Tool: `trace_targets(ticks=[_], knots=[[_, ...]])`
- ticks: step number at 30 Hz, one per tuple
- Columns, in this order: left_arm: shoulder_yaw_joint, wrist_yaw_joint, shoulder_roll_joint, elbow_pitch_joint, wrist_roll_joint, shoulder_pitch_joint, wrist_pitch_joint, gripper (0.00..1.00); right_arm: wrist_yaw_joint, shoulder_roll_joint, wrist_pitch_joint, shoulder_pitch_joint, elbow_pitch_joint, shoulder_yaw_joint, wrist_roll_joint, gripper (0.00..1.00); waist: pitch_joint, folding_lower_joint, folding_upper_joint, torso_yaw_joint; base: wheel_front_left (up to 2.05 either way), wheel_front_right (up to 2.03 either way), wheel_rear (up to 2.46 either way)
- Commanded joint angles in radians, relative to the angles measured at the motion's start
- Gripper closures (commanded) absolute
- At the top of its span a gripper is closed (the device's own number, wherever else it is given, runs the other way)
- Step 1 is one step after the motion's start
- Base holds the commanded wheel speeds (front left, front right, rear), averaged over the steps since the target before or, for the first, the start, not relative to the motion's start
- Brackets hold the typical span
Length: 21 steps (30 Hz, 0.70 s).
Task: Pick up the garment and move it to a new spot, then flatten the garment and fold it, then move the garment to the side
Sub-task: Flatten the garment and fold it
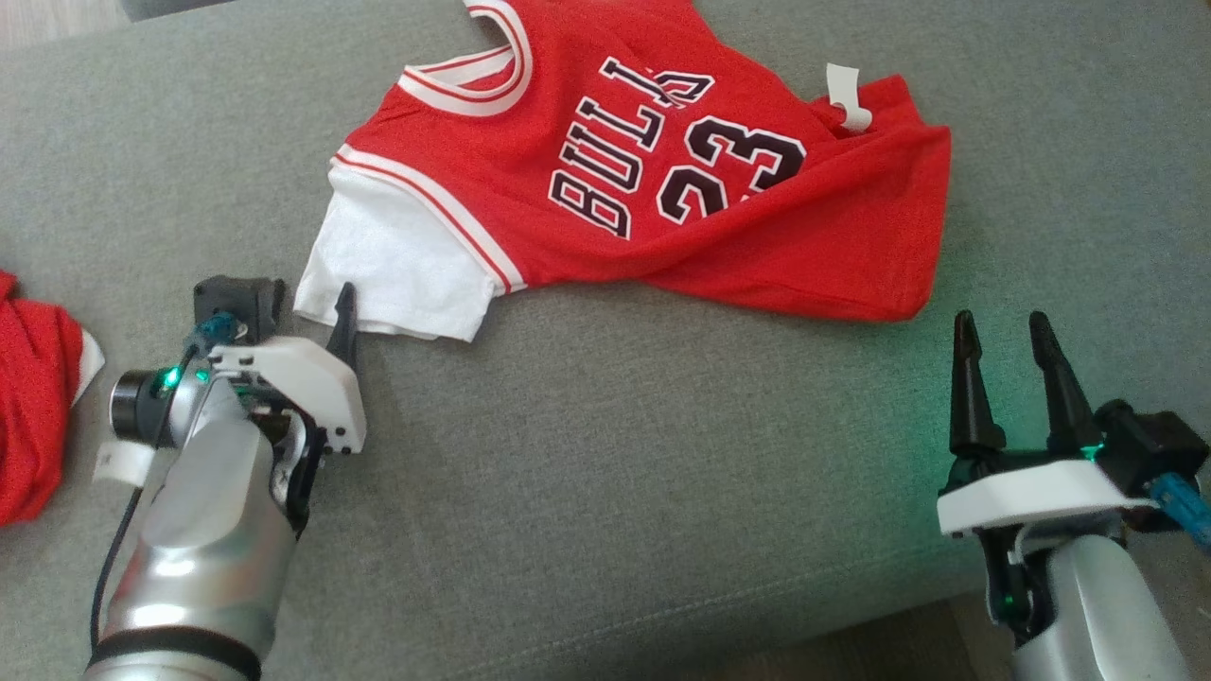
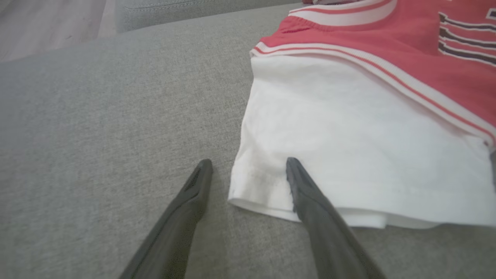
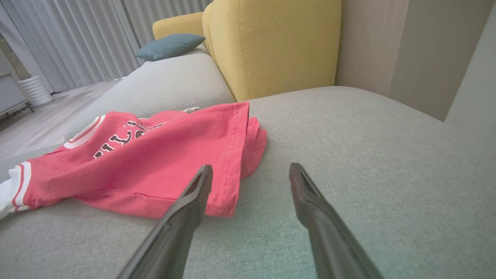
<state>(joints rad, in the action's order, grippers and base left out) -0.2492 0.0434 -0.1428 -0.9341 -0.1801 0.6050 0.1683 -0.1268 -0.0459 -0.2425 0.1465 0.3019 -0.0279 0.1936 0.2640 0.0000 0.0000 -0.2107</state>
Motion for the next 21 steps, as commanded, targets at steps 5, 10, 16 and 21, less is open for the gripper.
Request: trace_targets(ticks=[5,10,16,21], knots=[[-0.007,0.029,-0.009,-0.039,-0.005,0.032,-0.040,1.00,-0.004,-0.004,-0.014,0.041,-0.016,0.015,0.005,0.00,-0.006,0.0000,0.0000,-0.001,0.00,0.00,0.00],[-0.013,0.035,0.002,-0.052,-0.017,0.036,-0.008,1.00,-0.004,-0.004,-0.016,0.047,-0.005,0.004,-0.001,0.00,-0.018,0.0000,0.0000,0.013,0.00,0.00,0.00],[0.007,0.025,0.021,-0.004,-0.048,0.022,0.064,1.00,-0.004,-0.004,-0.017,0.054,0.015,-0.010,-0.014,0.00,-0.038,0.0000,0.0000,0.043,0.00,0.00,0.00],[0.032,0.019,0.038,0.117,-0.076,-0.015,0.090,1.00,-0.004,-0.004,-0.010,0.068,0.060,-0.033,-0.033,0.00,-0.047,0.0000,0.0000,0.076,0.00,0.00,0.00]])
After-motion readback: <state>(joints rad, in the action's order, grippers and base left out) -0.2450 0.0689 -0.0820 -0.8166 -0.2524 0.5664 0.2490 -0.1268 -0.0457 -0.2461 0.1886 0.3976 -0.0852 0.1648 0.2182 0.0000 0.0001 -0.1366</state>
